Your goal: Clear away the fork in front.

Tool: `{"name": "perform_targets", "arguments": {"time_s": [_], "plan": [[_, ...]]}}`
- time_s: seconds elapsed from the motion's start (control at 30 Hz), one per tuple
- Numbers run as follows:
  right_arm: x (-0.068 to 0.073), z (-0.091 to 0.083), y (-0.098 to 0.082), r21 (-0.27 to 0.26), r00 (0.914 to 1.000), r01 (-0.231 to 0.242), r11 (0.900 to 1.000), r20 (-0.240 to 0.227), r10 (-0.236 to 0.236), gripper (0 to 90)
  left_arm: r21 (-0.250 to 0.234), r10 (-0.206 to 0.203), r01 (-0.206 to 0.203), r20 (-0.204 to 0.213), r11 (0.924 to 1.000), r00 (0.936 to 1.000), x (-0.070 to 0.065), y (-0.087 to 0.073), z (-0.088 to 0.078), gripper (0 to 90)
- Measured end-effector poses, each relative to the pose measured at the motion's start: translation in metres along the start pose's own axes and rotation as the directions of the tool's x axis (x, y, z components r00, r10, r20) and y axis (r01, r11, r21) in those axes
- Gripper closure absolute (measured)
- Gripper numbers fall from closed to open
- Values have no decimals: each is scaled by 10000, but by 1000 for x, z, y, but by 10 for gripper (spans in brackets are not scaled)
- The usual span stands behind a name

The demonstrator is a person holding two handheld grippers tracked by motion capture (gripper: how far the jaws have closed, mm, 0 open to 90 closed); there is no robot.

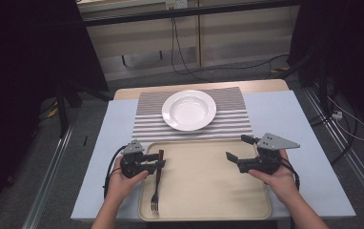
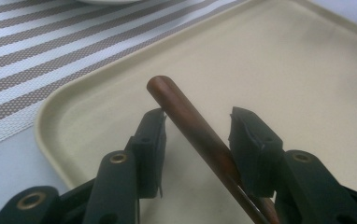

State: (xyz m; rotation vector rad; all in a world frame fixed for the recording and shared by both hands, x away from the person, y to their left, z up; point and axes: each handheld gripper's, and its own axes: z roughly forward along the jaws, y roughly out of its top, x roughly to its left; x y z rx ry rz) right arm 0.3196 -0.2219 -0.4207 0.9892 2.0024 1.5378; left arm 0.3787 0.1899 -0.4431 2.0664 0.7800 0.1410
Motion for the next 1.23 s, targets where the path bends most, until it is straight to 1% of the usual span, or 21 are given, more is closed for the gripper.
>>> {"name": "perform_targets", "arguments": {"time_s": [0.03,0.1,0.17,0.27,0.3,0.37,0.43,0.47,0.53,0.57,0.6,0.67,0.7,0.77,0.83,0.9,0.97,1.07,1.17,1.23], "plan": [[0,0,0,-5,10000,17,10000,-7,-17,143,-77,-86,86,18,9999,10000,0,-1,0,569],[0,0,0,-1,10000,29,10000,-3,-29,142,-63,-3,2,-107,10000,9999,1,-2,-1,580],[0,0,0,20,10000,15,10000,13,-15,142,-167,-113,110,-177,9998,9998,1,-3,-2,538],[0,0,0,25,10000,22,10000,20,-22,141,-196,-138,132,-319,9997,9994,1,-4,-5,518],[0,0,0,20,10000,28,10000,11,-28,141,-267,-142,133,-314,9996,9994,2,-4,-7,505],[0,-1,0,41,10000,35,10000,34,-35,141,-458,-259,239,-433,9987,9987,2,-4,-11,483],[0,-3,0,96,9999,82,9999,89,-83,140,-697,-441,407,-476,9967,9979,3,-4,-16,445],[0,-4,-1,100,9999,84,9999,109,-86,140,-807,-449,406,-525,9959,9976,3,-4,-20,431],[-1,-7,-2,151,9999,89,9998,139,-91,140,-1064,-505,451,-481,9933,9976,2,-5,-27,413],[-1,-8,-4,191,9999,93,9998,127,-95,140,-1158,-527,461,-542,9922,9971,2,-6,-31,389],[-1,-10,-5,241,9998,111,9996,158,-115,140,-1209,-502,428,-590,9917,9970,1,-7,-35,365],[0,-14,-7,335,9997,166,9993,195,-173,140,-1315,-460,384,-553,9906,9974,-1,-11,-42,349],[0,-16,-8,397,9997,160,9991,195,-168,140,-1352,-444,358,-607,9902,9972,-1,-13,-46,334],[0,-20,-11,516,9995,198,9985,239,-210,139,-1436,-498,394,-693,9889,9964,-2,-17,-53,292],[-1,-26,-14,625,9993,206,9978,304,-225,139,-1582,-494,373,-735,9867,9961,-2,-21,-59,280],[-1,-31,-17,723,9991,205,9972,358,-231,139,-1630,-447,305,-838,9862,9955,-2,-24,-64,257],[-1,-36,-20,778,9989,180,9968,416,-213,140,-1707,-422,272,-845,9849,9955,-3,-27,-67,236],[-1,-41,-25,854,9989,161,9962,429,-199,140,-1645,-446,297,-878,9859,9951,-4,-29,-68,193],[0,-41,-27,861,9989,206,9961,404,-242,139,-1656,-460,302,-926,9857,9946,-4,-30,-67,162],[0,-40,-27,820,9990,230,9964,355,-260,139,-1754,-494,334,-875,9839,9949,-4,-30,-67,142]]}}
